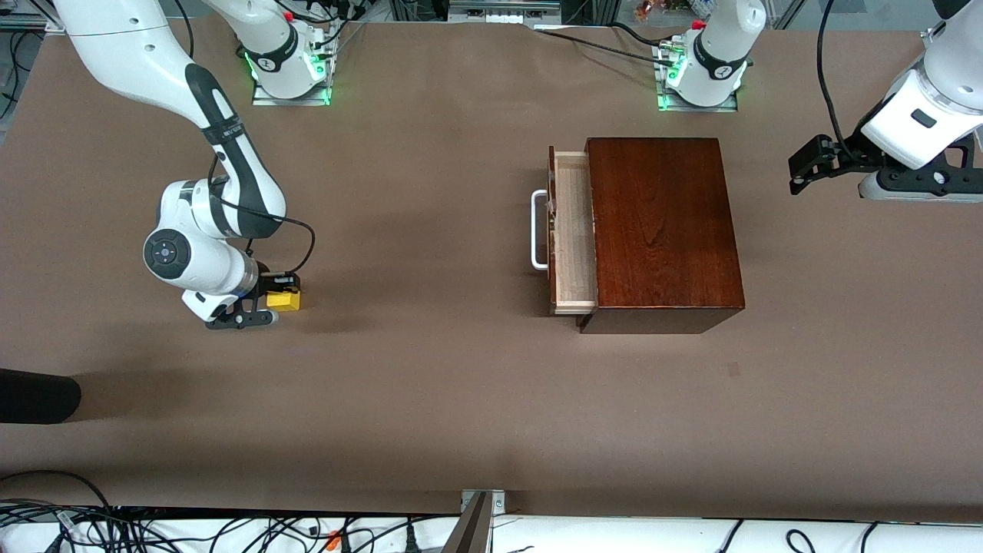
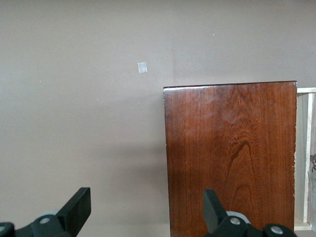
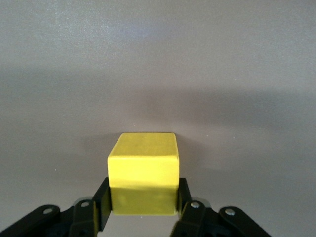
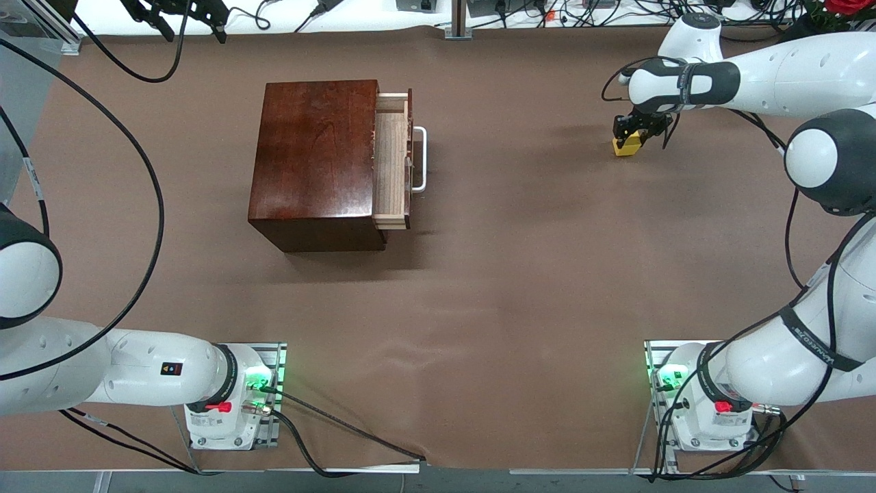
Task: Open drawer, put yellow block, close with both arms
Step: 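Lower the right gripper onto the yellow cube and close it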
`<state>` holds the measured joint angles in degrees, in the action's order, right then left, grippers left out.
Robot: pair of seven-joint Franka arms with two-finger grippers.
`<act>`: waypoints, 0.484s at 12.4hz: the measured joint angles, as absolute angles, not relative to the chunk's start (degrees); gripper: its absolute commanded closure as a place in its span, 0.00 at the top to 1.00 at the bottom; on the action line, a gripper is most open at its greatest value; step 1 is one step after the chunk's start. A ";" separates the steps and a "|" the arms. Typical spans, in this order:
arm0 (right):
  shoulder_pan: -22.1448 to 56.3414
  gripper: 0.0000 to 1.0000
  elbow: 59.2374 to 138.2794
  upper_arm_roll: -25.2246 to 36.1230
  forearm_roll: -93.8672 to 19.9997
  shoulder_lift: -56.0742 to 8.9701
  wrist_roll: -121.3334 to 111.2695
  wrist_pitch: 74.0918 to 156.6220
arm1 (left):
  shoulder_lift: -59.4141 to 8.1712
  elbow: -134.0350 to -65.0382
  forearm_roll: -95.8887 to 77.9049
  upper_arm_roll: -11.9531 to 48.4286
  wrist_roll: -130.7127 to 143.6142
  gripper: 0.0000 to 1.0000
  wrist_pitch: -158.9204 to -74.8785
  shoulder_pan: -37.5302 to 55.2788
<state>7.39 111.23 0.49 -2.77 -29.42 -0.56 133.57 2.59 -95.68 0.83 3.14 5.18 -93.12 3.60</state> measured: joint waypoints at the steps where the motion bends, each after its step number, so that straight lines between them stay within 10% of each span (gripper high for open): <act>1: 7.40 0.30 111.15 0.49 -2.77 -29.39 -0.61 133.61 | 2.59 -95.64 0.83 3.16 5.18 1.00 -93.09 3.72; 6: 8.12 0.30 104.48 -0.27 -2.73 -27.09 -2.64 126.84 | 2.59 -95.55 0.83 3.19 5.18 1.00 -93.07 3.79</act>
